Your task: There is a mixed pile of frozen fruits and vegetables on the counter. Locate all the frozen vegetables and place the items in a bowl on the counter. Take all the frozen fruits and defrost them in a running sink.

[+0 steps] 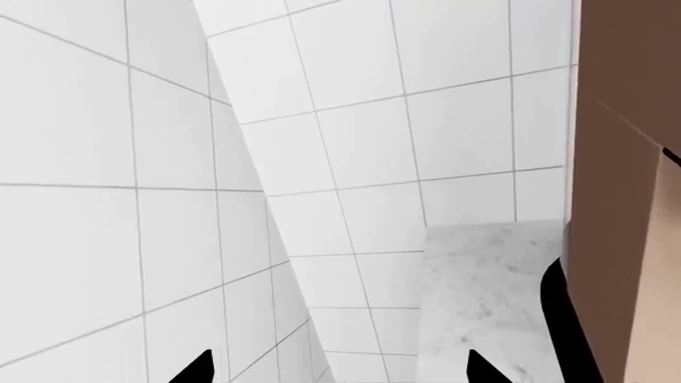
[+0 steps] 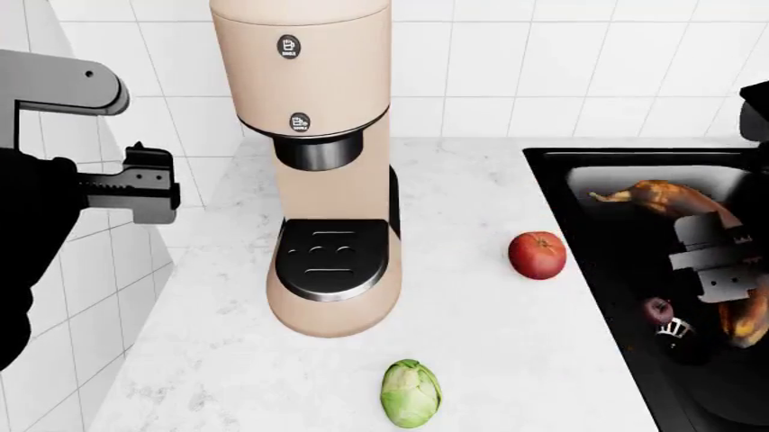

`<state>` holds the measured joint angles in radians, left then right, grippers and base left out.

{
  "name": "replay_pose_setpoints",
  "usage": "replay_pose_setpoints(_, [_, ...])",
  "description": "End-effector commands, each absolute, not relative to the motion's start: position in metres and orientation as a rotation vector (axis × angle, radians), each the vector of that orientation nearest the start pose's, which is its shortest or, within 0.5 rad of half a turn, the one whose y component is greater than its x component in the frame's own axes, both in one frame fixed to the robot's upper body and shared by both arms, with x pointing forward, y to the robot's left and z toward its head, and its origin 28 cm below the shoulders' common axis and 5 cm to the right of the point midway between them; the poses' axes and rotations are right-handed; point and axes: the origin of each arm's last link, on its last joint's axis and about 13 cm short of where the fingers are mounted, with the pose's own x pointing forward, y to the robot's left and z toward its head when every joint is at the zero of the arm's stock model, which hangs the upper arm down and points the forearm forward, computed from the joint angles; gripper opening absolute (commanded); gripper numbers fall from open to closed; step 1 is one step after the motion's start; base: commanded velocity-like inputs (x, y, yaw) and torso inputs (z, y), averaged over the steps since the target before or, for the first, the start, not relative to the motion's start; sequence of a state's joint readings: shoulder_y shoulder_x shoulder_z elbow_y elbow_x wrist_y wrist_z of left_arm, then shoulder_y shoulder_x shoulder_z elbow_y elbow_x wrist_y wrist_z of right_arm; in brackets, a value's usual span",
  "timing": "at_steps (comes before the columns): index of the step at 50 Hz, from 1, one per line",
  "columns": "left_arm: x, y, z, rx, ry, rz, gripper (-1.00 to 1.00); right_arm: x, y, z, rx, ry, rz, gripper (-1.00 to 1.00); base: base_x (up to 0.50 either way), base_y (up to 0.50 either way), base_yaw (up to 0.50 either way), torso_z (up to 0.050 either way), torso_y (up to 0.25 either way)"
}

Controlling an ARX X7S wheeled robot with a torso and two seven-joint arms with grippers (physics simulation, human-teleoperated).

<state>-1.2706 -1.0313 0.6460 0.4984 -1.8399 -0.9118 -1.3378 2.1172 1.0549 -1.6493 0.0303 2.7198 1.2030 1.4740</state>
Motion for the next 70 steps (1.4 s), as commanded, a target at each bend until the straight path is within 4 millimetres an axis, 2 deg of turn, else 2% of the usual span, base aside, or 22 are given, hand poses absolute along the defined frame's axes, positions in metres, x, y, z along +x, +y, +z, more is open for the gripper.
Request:
replay_pose_setpoints(1, [0.209,0.262,0.295,0.218,0.145,0.255,1.00,0.223,-0.204,0.353,-0.234,0.887,-0.367,-1.00,0.00,0.00,0.00,0.000,0.000])
replay_pose_setpoints(5, [0.209,0.263,0.295,0.215,0.145,0.256,1.00,0.228,-0.207,0.350,-0.218,0.883,-0.397,-1.00,0.00,0.00,0.00,0.000,0.000])
replay_pose_setpoints(15, [0.208,0.263,0.294,0.212,0.144,0.255,1.00,0.238,-0.215,0.323,-0.262,0.953,-0.482,-1.00,0.00,0.00,0.00,0.000,0.000])
replay_pose_setpoints(27, [0.209,0.263,0.293,0.209,0.145,0.254,1.00,0.255,-0.220,0.302,-0.264,0.965,-0.544,-1.00,0.00,0.00,0.00,0.000,0.001])
replay_pose_setpoints(37, [0.211,0.262,0.292,0.208,0.147,0.251,1.00,0.268,-0.222,0.298,-0.207,0.905,-0.564,-1.00,0.00,0.00,0.00,0.000,0.000])
replay_pose_setpoints(48, [0.212,0.263,0.292,0.208,0.148,0.249,1.00,0.288,-0.220,0.308,-0.139,0.804,-0.586,-1.00,0.00,0.00,0.00,0.000,0.001])
replay_pose_setpoints(57, [0.214,0.263,0.289,0.202,0.149,0.246,1.00,0.305,-0.222,0.290,-0.131,0.796,-0.609,-1.00,0.00,0.00,0.00,0.000,0.000])
replay_pose_setpoints(70, [0.217,0.262,0.288,0.209,0.159,0.245,1.00,0.327,-0.233,0.273,-0.235,0.772,-0.730,-1.00,0.00,0.00,0.00,0.000,0.001])
